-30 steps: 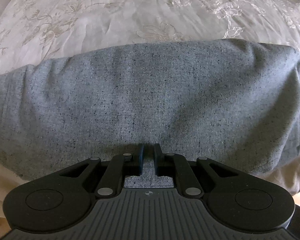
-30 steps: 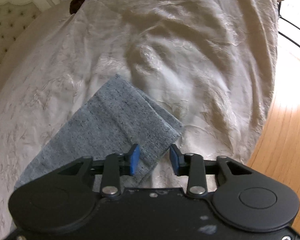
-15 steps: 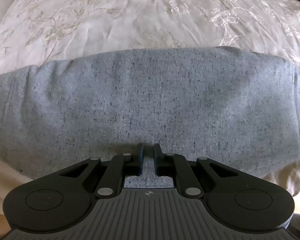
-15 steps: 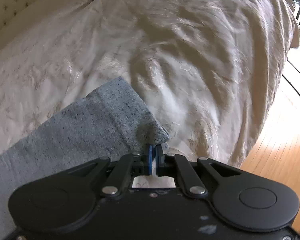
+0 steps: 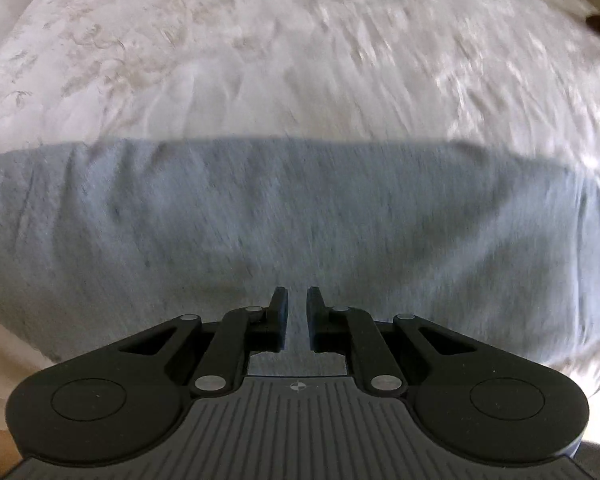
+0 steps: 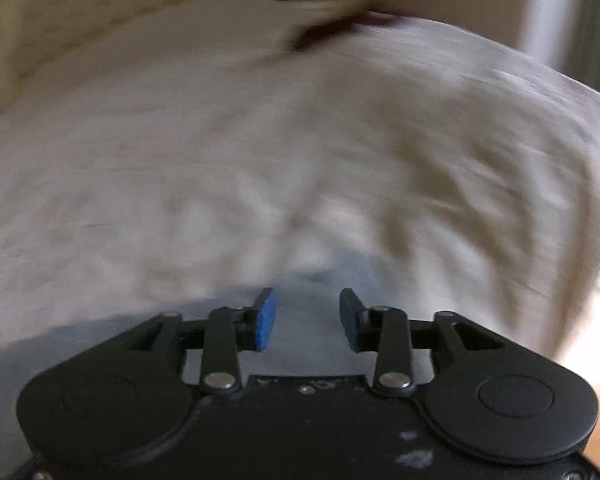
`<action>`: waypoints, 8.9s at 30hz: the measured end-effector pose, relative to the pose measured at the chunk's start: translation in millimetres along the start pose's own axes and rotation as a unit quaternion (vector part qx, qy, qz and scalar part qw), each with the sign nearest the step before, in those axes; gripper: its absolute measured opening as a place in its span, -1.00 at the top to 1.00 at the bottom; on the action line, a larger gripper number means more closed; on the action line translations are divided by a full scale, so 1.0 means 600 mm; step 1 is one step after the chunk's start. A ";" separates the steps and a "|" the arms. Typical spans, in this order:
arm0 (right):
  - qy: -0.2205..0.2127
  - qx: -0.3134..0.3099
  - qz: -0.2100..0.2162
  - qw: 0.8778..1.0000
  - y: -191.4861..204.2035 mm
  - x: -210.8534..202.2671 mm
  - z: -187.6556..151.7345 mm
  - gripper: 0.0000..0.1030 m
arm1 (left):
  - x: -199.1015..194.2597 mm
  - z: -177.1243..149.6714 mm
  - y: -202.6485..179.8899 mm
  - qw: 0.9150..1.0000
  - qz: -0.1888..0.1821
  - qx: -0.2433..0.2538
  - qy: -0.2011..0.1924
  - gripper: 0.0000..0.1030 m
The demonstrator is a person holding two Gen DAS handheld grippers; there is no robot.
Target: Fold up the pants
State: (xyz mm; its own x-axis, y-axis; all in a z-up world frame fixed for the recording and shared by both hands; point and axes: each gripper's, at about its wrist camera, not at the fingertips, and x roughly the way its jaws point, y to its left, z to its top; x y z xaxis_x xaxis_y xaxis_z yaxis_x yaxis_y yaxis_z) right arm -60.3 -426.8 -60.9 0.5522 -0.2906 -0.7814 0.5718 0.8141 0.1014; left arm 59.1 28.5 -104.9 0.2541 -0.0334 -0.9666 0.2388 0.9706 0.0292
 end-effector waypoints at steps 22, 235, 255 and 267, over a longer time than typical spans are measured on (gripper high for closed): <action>0.322 -0.289 0.334 0.838 0.529 0.237 -0.011 0.65 | 0.064 0.013 0.048 0.998 -0.031 0.016 0.053 0.79; 0.091 -0.409 0.311 0.853 0.764 0.035 -0.186 0.86 | -0.044 0.169 0.280 0.981 -0.158 0.105 -0.047 0.78; 0.072 -0.389 0.266 0.879 0.728 0.117 -0.087 0.01 | -0.026 0.173 0.241 0.967 -0.179 0.179 -0.025 0.78; 0.110 -0.491 0.296 0.812 0.711 0.092 -0.124 0.93 | -0.017 0.219 0.224 0.963 -0.212 0.163 -0.020 0.62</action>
State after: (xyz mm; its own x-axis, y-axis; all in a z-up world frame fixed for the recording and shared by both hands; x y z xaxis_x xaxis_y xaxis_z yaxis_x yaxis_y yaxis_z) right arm 168.9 -58.2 -106.6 0.3712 0.3071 -0.8763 -0.5733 0.8182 0.0439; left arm 211.9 128.2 -57.8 0.1028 -0.4253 -0.8992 0.6088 0.7418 -0.2812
